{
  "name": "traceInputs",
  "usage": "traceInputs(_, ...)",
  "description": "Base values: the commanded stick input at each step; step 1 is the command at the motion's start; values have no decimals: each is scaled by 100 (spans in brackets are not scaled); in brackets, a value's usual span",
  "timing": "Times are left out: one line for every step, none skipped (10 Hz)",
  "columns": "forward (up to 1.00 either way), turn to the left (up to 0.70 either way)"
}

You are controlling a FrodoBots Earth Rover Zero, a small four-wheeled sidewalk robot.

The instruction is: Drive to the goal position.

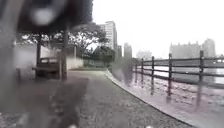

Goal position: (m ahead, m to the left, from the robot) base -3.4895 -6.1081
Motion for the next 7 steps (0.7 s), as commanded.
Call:
traceInputs(100,0)
traceInputs(100,4)
traceInputs(100,19)
traceInputs(100,34)
traceInputs(100,40)
traceInputs(100,40)
traceInputs(100,40)
